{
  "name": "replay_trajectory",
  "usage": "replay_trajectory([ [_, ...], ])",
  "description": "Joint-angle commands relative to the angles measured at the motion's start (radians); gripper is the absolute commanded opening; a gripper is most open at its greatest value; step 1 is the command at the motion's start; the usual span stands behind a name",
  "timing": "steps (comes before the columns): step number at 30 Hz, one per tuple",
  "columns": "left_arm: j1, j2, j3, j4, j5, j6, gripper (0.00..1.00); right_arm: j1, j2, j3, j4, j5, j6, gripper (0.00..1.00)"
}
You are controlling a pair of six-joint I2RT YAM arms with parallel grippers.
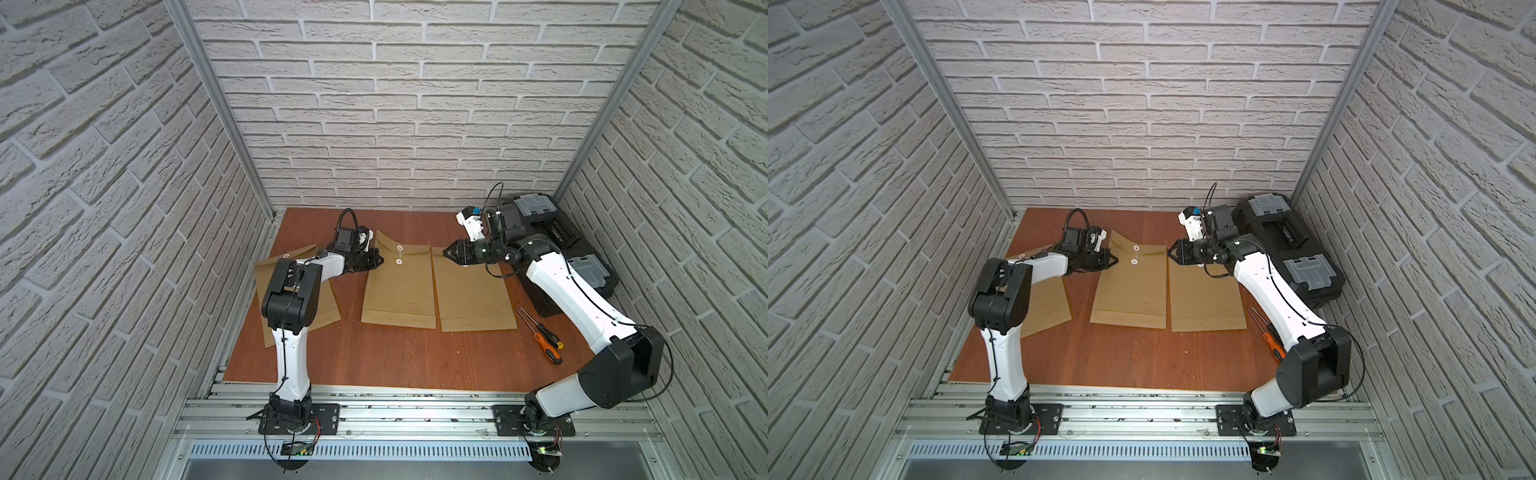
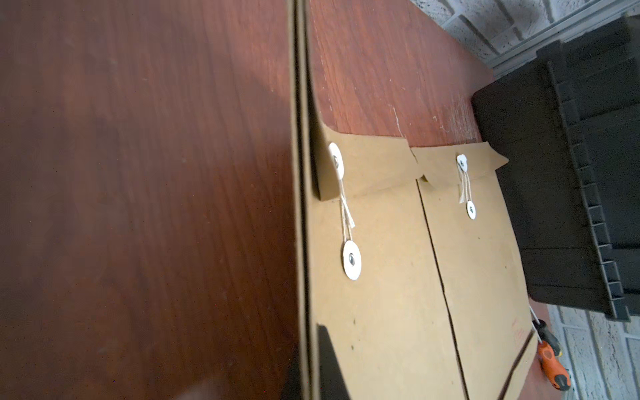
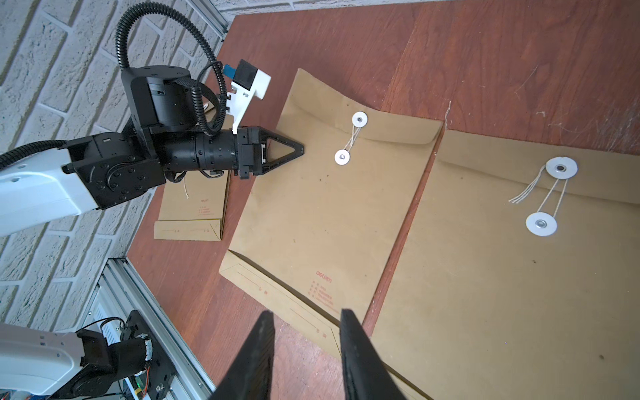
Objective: Close the mouth of the file bag
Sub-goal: Place the file bag at the center of the board, then pick up the file bag from the center of the board.
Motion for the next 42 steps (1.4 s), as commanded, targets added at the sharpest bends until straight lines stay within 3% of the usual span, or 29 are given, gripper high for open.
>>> replay_trajectory([
  [1, -0.025, 0.021, 0.036, 0.095, -0.009, -0.033, 0.00, -0.007, 0.012, 0.024, 0.024, -0.014, -0.024, 0.34],
  [8, -0.050, 0.023, 0.037, 0.090, -0.021, -0.054, 0.03, -0.010, 0.028, 0.023, 0.044, -0.033, -0.005, 0.34],
  [12, -0.012, -0.055, -0.006, 0.017, -0.082, -0.046, 0.51, -0.010, 0.025, 0.006, 0.058, -0.044, 0.048, 0.34],
  [18, 0.039, -0.245, -0.073, -0.164, -0.195, 0.011, 0.98, 0.063, 0.047, -0.038, 0.113, 0.025, 0.219, 0.41],
  [23, 0.064, -0.435, -0.128, -0.398, -0.451, 0.058, 0.98, 0.227, 0.130, -0.035, 0.189, 0.137, 0.394, 0.45],
  [27, 0.056, -0.583, -0.197, -0.544, -0.909, 0.036, 0.98, 0.362, 0.255, -0.001, 0.301, 0.175, 0.508, 0.45],
  [30, 0.093, -0.655, -0.249, -0.580, -1.062, -0.044, 0.98, 0.445, 0.388, 0.100, 0.325, 0.189, 0.543, 0.45],
  [32, 0.142, -0.668, -0.257, -0.614, -0.963, -0.073, 0.98, 0.488, 0.495, 0.189, 0.313, 0.182, 0.551, 0.45],
  [33, 0.168, -0.672, -0.272, -0.595, -0.873, -0.057, 0.98, 0.509, 0.542, 0.224, 0.304, 0.181, 0.559, 0.45],
  [36, 0.210, -0.702, -0.350, -0.514, -0.748, -0.067, 0.96, 0.559, 0.673, 0.362, 0.272, 0.179, 0.575, 0.44],
  [42, 0.278, -0.696, -0.478, -0.401, -0.679, -0.181, 0.85, 0.610, 0.876, 0.572, 0.222, 0.182, 0.638, 0.44],
])
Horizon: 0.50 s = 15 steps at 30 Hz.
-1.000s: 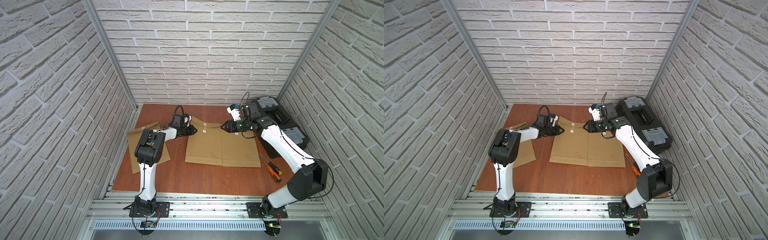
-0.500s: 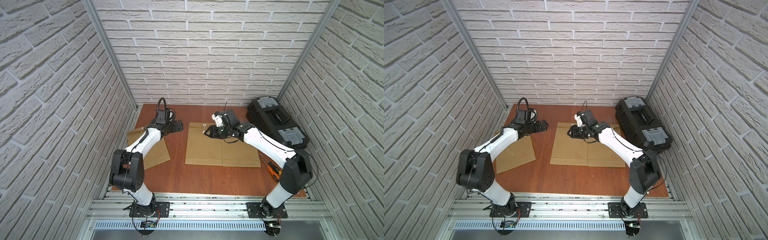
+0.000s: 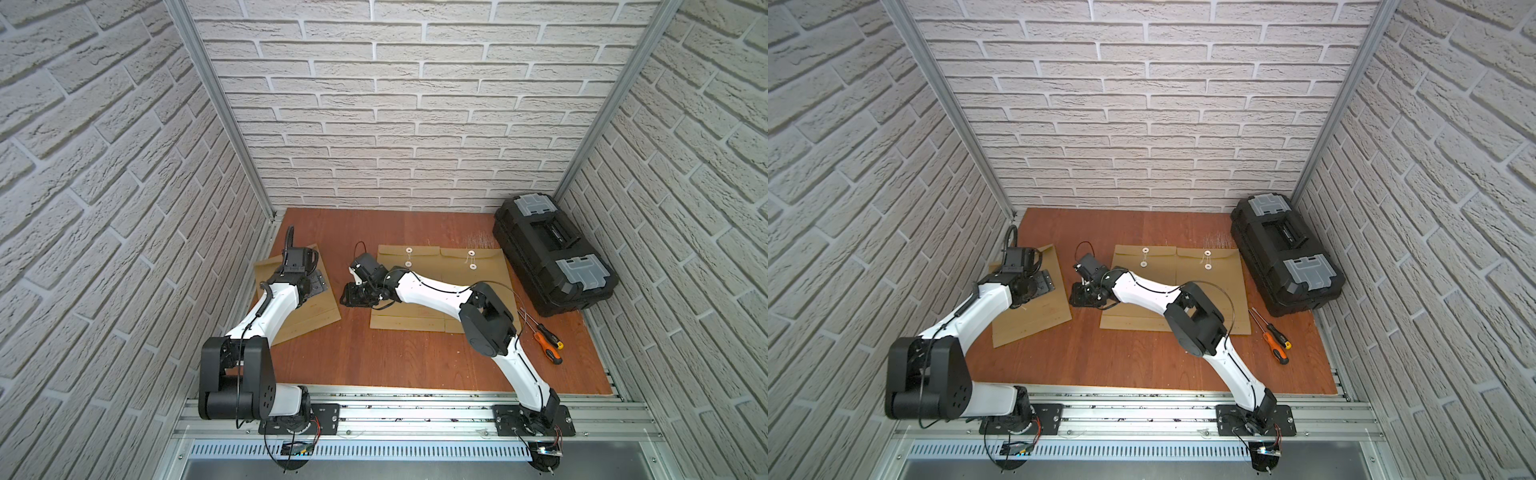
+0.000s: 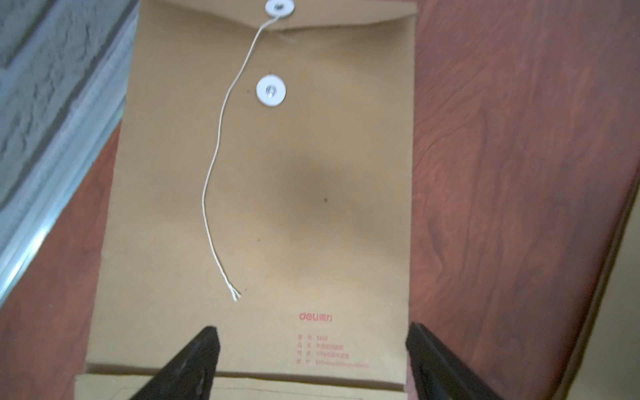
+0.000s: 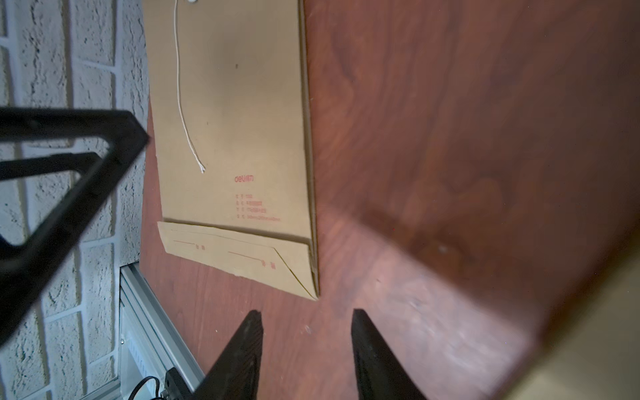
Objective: Close the mouth of the file bag
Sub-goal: Pick up the file bag from the center of the board.
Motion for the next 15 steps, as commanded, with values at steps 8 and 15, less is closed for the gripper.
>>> replay_trajectory([
  [8, 0.073, 0.011, -0.172, 0.250, 0.113, -0.215, 0.77, 0.029, 0.162, 0.200, -0.092, 0.007, 0.109, 0.44],
  [15, 0.065, 0.048, -0.288, 0.380, 0.198, -0.310, 0.71, 0.026, 0.196, 0.192, -0.012, -0.070, 0.177, 0.44],
])
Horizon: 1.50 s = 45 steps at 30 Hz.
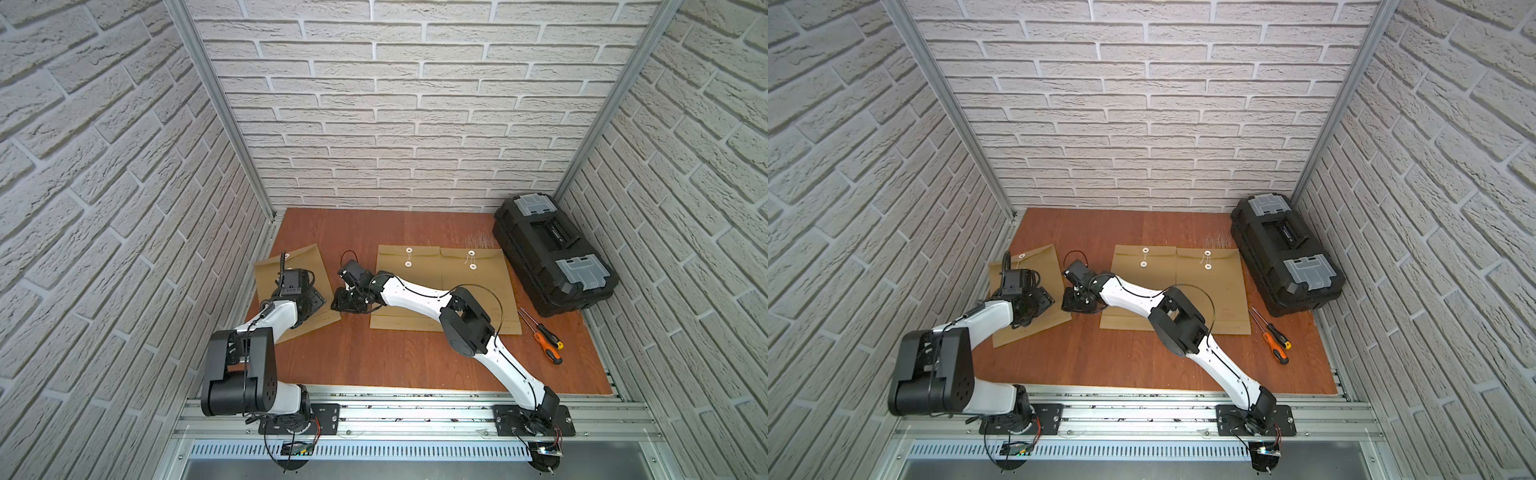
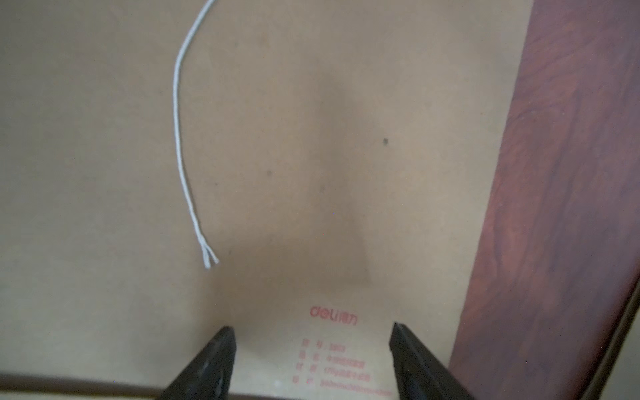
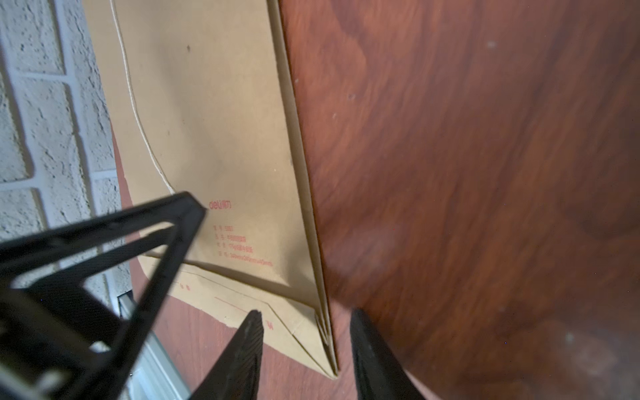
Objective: Close the mouth of the file bag
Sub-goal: Pick up the file bag from the center of the board.
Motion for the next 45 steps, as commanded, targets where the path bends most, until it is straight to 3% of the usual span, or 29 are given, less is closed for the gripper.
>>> replay_trajectory([
  [1, -0.003, 0.016, -0.066, 0.113, 0.057, -0.090, 0.71, -0.001, 0.032, 0.003, 0.083, -0.074, 0.051, 0.43],
  [7, -0.031, -0.035, -0.166, 0.157, 0.079, -0.149, 0.70, -0.024, 0.016, -0.068, 0.355, -0.207, 0.180, 0.40],
  [13, -0.037, -0.028, -0.215, 0.197, 0.102, -0.155, 0.69, -0.027, 0.018, -0.137, 0.604, -0.249, 0.299, 0.36],
  [21, -0.064, -0.002, -0.224, 0.222, 0.098, -0.152, 0.68, -0.011, 0.057, -0.136, 0.561, -0.228, 0.316, 0.29],
  [27, -0.060, -0.094, -0.163, 0.103, 0.069, -0.105, 0.68, -0.013, 0.046, -0.127, 0.494, -0.203, 0.284, 0.06],
  [32, -0.040, -0.262, 0.023, -0.144, 0.040, 0.041, 0.73, -0.038, -0.023, -0.139, 0.511, -0.212, 0.329, 0.03],
  [38, -0.076, -0.314, 0.264, -0.373, 0.017, 0.302, 0.77, -0.089, -0.176, -0.192, 0.443, -0.205, 0.345, 0.03],
  [41, -0.199, -0.343, 0.311, -0.404, -0.040, 0.473, 0.79, -0.125, -0.264, -0.278, 0.454, -0.220, 0.378, 0.03],
  [45, -0.441, -0.348, 0.287, -0.379, -0.143, 0.726, 0.81, -0.169, -0.383, -0.393, 0.429, -0.248, 0.390, 0.03],
])
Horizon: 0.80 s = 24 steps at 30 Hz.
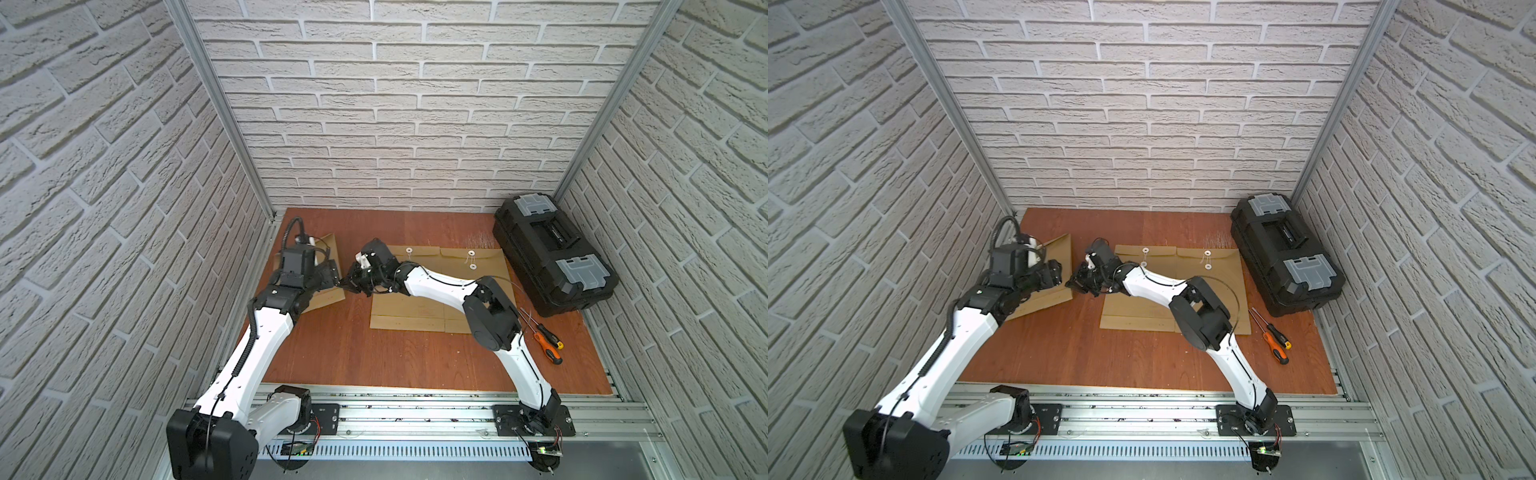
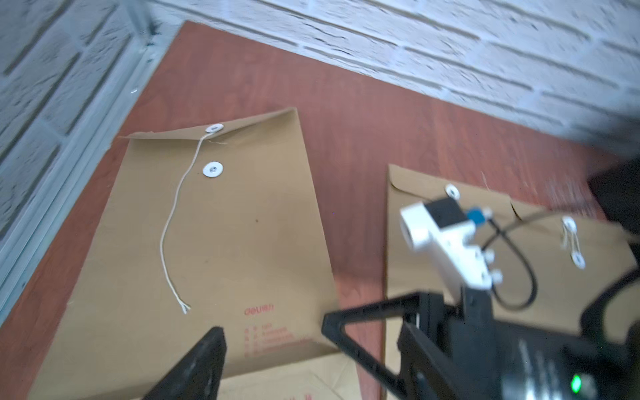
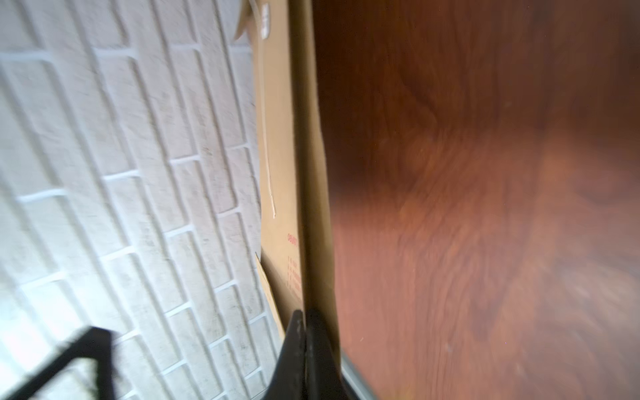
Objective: Close the mouth of the file bag
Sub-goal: Pick up the file bag from the center of the board.
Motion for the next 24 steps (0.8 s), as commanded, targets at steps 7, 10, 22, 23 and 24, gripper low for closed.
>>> replay_trajectory([
  [7, -0.277, 0.016, -0.078, -0.056, -0.105, 0.464, 0.86, -0.100, -0.246, -0.221, 0.000, -0.079, 0.049, 0.03],
  [10, -0.340, 0.026, -0.096, -0.010, -0.206, 0.565, 0.87, -0.116, -0.295, -0.255, -0.021, -0.096, 0.032, 0.03],
  [22, -0.377, 0.162, -0.120, 0.112, -0.319, 0.813, 0.78, -0.152, -0.365, -0.355, 0.030, -0.154, 0.076, 0.03],
  [23, -0.377, 0.162, -0.123, 0.125, -0.319, 0.828, 0.78, -0.154, -0.369, -0.363, 0.032, -0.156, 0.080, 0.03],
  [24, -0.377, 0.159, -0.131, 0.146, -0.324, 0.840, 0.75, -0.157, -0.370, -0.371, 0.040, -0.157, 0.084, 0.03],
])
